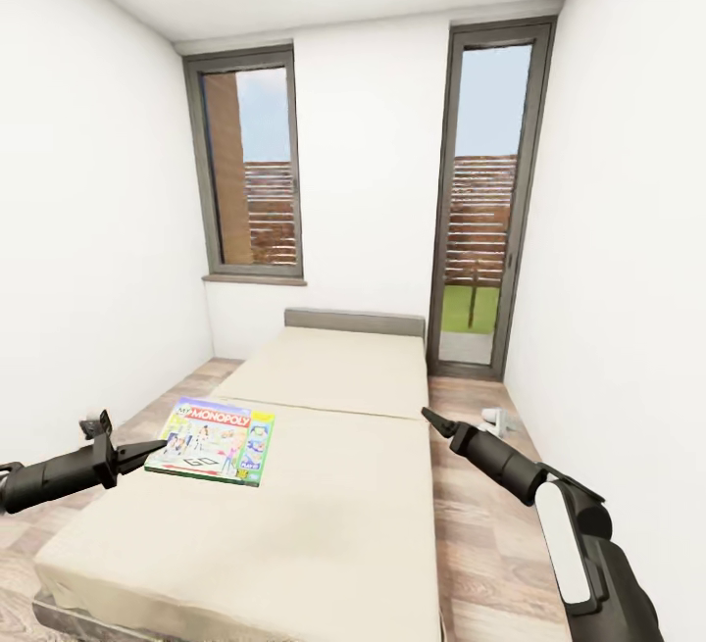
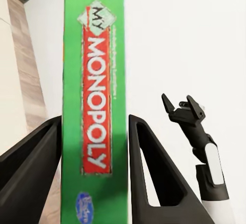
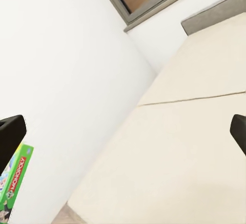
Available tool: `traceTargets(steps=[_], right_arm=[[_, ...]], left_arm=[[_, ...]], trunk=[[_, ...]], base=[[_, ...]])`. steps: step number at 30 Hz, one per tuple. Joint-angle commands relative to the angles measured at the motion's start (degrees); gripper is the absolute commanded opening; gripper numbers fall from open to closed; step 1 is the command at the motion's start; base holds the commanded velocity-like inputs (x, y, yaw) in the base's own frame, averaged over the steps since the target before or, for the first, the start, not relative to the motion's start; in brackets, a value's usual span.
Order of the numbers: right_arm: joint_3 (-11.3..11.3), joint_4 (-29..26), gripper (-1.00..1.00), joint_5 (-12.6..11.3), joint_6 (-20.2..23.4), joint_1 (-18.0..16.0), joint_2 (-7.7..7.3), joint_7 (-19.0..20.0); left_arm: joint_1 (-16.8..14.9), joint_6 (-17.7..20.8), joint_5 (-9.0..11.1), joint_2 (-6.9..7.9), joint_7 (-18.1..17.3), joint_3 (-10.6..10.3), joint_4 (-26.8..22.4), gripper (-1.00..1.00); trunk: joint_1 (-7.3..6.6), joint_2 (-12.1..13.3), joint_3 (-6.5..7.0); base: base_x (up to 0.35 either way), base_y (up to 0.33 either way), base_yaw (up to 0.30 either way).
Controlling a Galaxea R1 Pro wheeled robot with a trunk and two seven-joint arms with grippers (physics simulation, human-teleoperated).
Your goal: Put all the toys in the child's room - the three board games (two on the bed and one on the table), the two jigsaw puzzles on the table, and the tennis ball on the table - inside the toy box on the table in the child's room.
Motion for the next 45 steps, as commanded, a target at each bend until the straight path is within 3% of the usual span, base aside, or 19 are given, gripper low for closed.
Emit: traceTargets(steps=[1, 45], right_arm=[[-0.2, 0.0, 1.00, -0.1, 0.3, -0.1, 0.06, 0.1], [1.1, 0.3, 1.00, 0.1, 0.1, -0.1, 0.14, 0.1]], left_arm=[[-0.1, 0.6, 0.2, 0.02, -0.2, 0.0, 0.0, -1.00], [-0.1, 0.5, 0.1, 0.00, 0.0, 0.0, 0.1, -1.00]], trunk=[[-0.22, 0.4, 0.07], [-9.89, 18.0, 6.41]], base=[[0.000, 0.000, 0.268], [0.000, 0.000, 0.268]])
